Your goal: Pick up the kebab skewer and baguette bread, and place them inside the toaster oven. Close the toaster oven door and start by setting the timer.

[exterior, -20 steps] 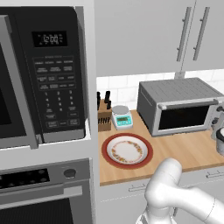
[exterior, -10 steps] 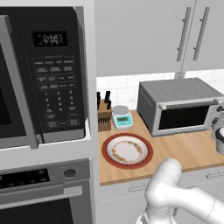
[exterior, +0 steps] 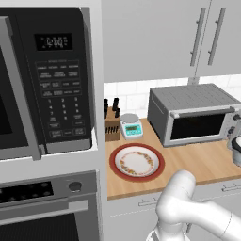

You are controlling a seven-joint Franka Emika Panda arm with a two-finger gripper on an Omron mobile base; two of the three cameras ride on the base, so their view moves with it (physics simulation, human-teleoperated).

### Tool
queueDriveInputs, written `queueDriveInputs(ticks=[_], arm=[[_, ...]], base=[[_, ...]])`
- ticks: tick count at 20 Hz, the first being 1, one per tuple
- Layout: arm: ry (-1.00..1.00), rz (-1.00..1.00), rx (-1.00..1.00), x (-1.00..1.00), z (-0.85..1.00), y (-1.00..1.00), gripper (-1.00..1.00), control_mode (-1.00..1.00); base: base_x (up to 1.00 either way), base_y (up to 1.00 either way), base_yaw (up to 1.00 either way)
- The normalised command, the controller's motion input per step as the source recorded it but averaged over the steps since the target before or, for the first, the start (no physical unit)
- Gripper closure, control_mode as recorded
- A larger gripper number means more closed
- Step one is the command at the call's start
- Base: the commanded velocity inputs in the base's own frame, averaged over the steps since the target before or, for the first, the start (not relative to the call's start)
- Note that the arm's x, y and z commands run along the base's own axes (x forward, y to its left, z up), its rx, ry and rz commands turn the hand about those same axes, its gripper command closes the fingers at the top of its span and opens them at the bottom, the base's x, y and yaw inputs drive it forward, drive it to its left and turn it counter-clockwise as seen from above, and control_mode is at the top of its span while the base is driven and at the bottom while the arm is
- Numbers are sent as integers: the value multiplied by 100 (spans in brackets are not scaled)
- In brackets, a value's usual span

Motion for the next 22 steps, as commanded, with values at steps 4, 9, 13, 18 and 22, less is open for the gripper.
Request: queueDriveInputs(ticks=[4,9,13,18,22], arm=[[0,-2,14,0,-18,-29,100,-100],[0,-3,17,0,-21,-27,100,-100],[0,-3,19,0,-23,-26,100,-100],[0,-4,21,0,-24,-22,100,-100],[0,-5,26,0,-18,-13,100,-100]], base=[[0,0,0],[0,0,0],[0,0,0],[0,0,0],[0,0,0]])
